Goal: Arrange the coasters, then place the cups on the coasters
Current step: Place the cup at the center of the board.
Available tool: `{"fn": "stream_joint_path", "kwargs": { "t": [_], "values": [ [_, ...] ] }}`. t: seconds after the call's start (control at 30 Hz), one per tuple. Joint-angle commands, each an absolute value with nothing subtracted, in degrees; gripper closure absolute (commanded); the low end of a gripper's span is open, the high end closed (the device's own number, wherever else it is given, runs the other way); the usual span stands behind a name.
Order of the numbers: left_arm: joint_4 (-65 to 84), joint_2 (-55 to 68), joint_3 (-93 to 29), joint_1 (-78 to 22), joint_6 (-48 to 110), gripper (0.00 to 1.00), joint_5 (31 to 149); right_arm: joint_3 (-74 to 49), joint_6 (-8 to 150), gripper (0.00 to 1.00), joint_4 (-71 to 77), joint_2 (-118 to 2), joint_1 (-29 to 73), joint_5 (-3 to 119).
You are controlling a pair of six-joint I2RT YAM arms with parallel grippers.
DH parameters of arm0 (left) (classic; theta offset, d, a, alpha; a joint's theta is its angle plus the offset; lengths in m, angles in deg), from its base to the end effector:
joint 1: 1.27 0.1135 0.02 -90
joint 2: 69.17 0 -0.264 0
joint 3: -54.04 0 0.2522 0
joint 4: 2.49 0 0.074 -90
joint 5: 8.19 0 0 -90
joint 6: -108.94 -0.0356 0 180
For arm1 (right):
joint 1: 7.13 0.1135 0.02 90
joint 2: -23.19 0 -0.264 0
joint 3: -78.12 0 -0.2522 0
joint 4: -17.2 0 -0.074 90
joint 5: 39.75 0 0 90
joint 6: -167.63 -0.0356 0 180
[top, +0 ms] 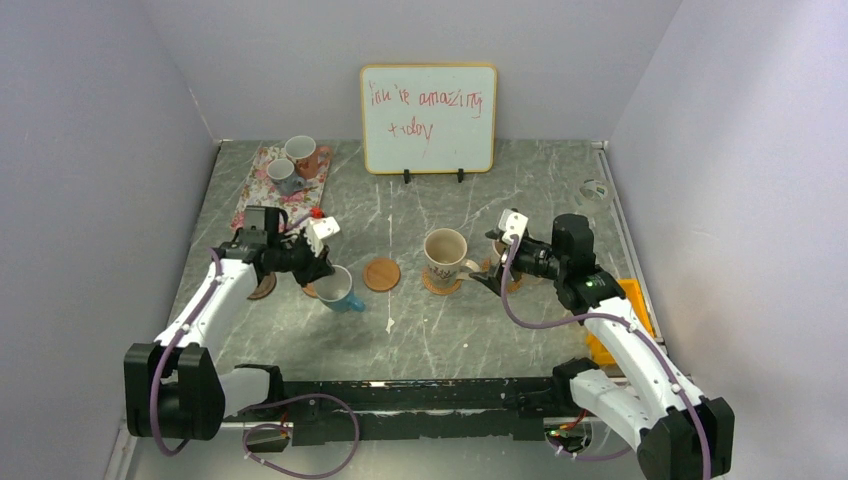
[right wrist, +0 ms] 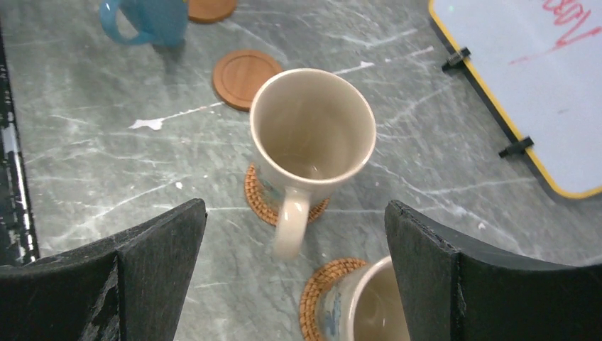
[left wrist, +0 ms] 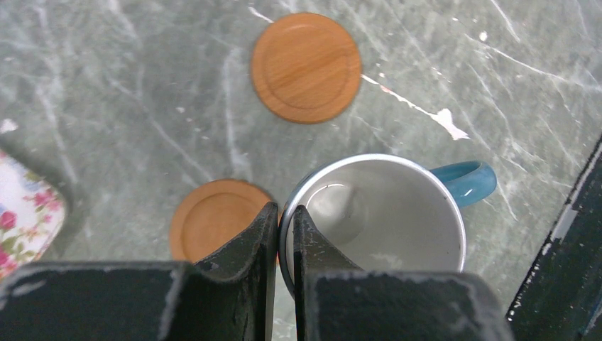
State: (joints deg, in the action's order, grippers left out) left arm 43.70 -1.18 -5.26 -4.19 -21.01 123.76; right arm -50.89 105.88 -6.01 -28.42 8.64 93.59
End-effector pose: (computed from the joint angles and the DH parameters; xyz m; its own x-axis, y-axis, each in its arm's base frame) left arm 0.2267 -0.0354 0.2380 -0.3553 0.4963 -0.7921 0.8480 0.5276 -0.0498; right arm 0.1855 0.0778 0.2773 0.0370 -0.3473 -0.9370 -0.8904 0.4143 -0.1887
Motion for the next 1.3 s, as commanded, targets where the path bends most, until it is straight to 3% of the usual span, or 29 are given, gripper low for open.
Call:
{"fn": "stream_joint_path", "kwargs": {
  "t": [0.0,0.4,0.47,0.63,0.7,0.73,0.9,1.17,1.27],
  "values": [
    [41.57,-3.23,-4.67,-8.95,-21.19,0.95,123.93,-47.33,107.43,0.00,-6.52,-25.88,11.65,97.53],
    [42.83,-1.05,-3.17,-17.66,-21.93,0.93,123.56,-39.98,113.79,0.00,-15.54,-36.49,27.97,89.21],
    [43.62,-0.66,-3.70,-17.79,-22.56,0.83,123.40,-39.52,114.88,0.00,-16.36,-37.97,30.60,87.65],
    [46.70,-0.20,-5.85,-17.75,-24.03,0.34,122.62,-38.00,112.35,0.00,-14.32,-42.68,36.70,81.30],
    [47.07,-0.97,-6.31,-17.79,-23.73,0.07,122.02,-36.62,110.23,0.00,-13.15,-45.22,39.55,78.47],
    [47.47,-1.67,-6.69,-17.79,-23.71,0.03,121.72,-35.91,109.05,0.00,-12.73,-46.61,40.99,76.37],
    [49.05,-7.68,-9.62,-15.07,-22.32,0.03,120.30,-32.68,105.12,0.00,-10.86,-51.93,48.68,70.61],
    [42.16,-17.20,-9.62,2.38,-15.84,0.03,111.08,-30.23,95.52,0.00,-5.14,-60.42,57.44,58.67],
    [40.78,-16.79,-7.53,10.48,-15.57,0.03,113.92,-28.01,91.88,0.05,-4.00,-63.09,60.62,53.22]
  ]
}}
